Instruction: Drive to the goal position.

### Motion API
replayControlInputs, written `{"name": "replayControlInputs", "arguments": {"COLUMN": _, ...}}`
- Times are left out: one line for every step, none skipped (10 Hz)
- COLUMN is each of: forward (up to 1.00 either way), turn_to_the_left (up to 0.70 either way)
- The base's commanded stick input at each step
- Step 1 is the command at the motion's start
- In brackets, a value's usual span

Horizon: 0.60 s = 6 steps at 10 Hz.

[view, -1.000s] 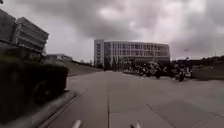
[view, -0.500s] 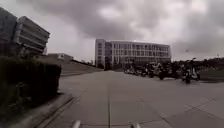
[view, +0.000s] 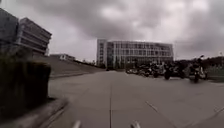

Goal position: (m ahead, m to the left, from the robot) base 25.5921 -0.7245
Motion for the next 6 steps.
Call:
{"name": "replayControlInputs", "arguments": {"forward": 0.7, "turn_to_the_left": 0.0}}
{"name": "replayControlInputs", "arguments": {"forward": 0.7, "turn_to_the_left": 0.2}}
{"name": "replayControlInputs", "arguments": {"forward": 0.7, "turn_to_the_left": 0.32}}
{"name": "replayControlInputs", "arguments": {"forward": 0.7, "turn_to_the_left": 0.14}}
{"name": "replayControlInputs", "arguments": {"forward": 0.7, "turn_to_the_left": 0.13}}
{"name": "replayControlInputs", "arguments": {"forward": 0.7, "turn_to_the_left": 0.31}}
